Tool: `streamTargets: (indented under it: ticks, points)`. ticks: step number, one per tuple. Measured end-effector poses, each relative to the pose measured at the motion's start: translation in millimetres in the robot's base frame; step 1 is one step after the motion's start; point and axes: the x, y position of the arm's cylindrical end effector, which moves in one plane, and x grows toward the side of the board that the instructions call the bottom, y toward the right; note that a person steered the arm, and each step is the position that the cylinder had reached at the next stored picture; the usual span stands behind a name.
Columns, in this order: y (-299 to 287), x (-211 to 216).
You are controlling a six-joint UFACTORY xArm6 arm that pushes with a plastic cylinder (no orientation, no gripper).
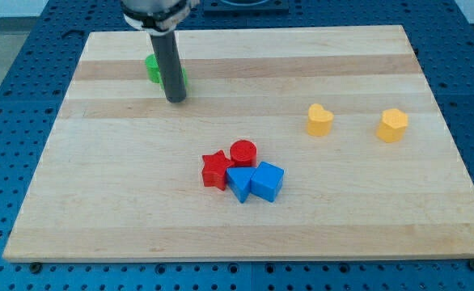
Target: Push your arm closer to the yellow hexagon
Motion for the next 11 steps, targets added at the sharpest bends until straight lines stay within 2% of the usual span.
streamTargets:
  ticks: [1, 2, 4, 5, 6, 7, 8, 9, 11]
  points:
    - [-13.1, -21.2]
    - [47.8, -24.6]
    - [177.2, -82.3]
    - [253.4, -92.0]
    - [332.3, -61.2]
    - [386.2, -16.2]
    - [393.8, 57.9]
    - [400.5, 103.4]
    - [296.1, 84.1]
